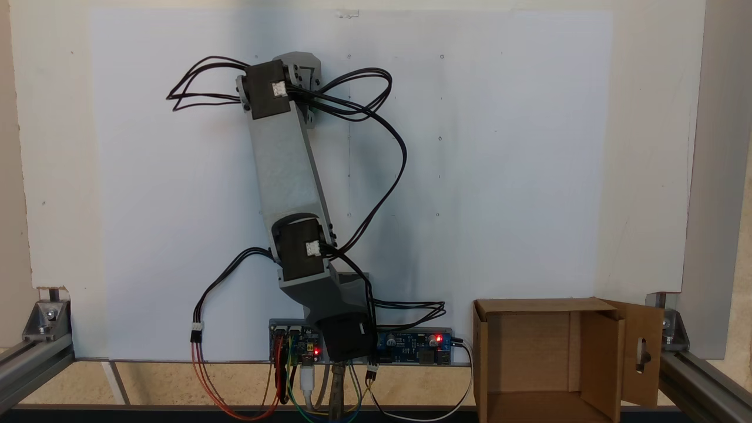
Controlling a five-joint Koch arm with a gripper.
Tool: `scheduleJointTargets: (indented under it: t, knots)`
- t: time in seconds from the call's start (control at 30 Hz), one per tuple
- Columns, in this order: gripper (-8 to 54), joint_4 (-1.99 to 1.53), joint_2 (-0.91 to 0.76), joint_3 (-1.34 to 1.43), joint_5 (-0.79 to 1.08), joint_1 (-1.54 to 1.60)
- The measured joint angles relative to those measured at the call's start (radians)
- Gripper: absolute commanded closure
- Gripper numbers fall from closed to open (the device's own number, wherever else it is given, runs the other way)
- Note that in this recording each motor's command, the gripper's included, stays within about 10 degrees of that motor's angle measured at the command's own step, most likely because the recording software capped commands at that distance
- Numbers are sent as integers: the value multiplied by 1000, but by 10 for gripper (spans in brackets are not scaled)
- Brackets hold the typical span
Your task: Grasp a green dice and put it in the bin.
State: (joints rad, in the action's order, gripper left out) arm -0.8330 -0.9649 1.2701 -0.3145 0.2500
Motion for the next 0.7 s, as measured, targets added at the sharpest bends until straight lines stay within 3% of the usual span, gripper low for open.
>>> scheduleJointTargets:
  t: [0.17,0.3,0.53,0.7]
  knots:
    - [191,2,6,-2,0,0]
    - [331,15,5,-3,0,-2]
    - [340,17,-2,21,0,-5]
    - [340,-2,-178,143,0,-15]
